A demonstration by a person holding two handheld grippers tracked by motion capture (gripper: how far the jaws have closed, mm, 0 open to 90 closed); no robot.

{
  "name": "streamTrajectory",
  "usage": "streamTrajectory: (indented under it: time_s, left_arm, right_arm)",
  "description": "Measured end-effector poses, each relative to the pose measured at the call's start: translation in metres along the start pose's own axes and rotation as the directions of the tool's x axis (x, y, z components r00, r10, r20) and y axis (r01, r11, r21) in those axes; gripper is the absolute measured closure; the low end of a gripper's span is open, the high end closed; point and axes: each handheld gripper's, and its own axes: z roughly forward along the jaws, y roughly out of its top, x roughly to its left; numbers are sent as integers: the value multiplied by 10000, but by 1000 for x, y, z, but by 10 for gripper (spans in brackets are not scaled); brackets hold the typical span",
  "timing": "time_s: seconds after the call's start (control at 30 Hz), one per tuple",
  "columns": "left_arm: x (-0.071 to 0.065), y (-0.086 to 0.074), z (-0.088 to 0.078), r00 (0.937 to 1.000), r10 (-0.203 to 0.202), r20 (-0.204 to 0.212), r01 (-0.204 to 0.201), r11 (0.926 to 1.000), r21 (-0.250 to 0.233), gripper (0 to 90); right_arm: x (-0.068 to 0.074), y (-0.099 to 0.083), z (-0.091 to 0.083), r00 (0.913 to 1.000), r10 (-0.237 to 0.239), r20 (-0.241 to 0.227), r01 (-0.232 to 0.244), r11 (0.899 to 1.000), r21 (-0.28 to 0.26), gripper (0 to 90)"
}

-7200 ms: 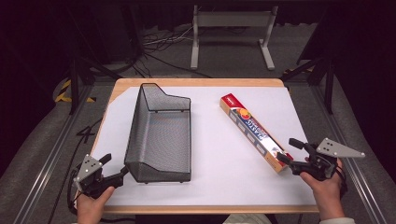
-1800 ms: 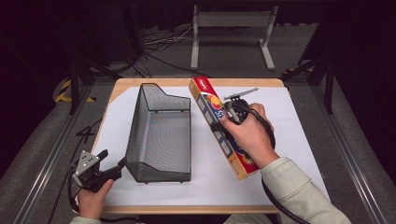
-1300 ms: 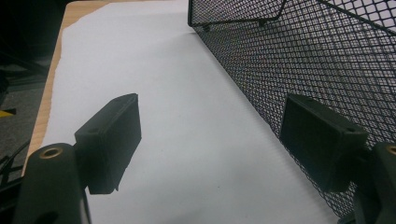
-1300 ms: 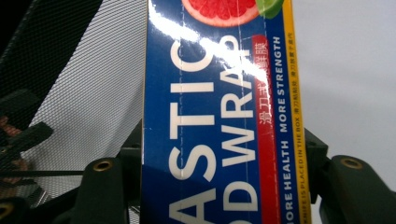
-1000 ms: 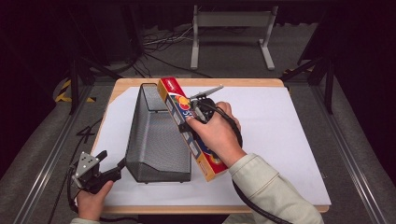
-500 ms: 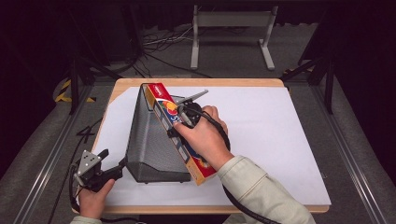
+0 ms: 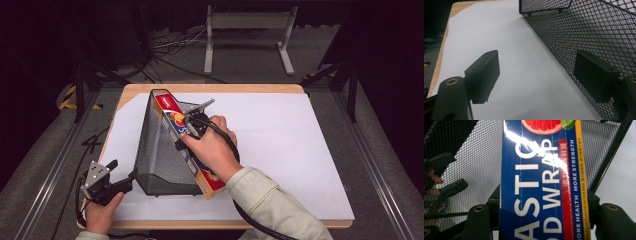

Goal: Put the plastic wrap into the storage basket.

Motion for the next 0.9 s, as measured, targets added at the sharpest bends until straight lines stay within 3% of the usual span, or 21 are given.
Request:
streamTrajectory:
  time_s: [0.27,0.43,0.9]
  left_arm:
    - [0,0,0,10000,12,44,-12,10000,0,218]
    - [0,0,0,10000,17,64,-18,10000,47,218]
    - [0,0,0,10000,48,74,-48,10000,36,218]
  right_arm:
    - [5,0,16,9997,37,244,-47,9991,417,403]
    - [8,1,23,9975,-196,681,149,9975,695,402]
    - [5,11,42,9939,187,1088,-348,9884,1475,400]
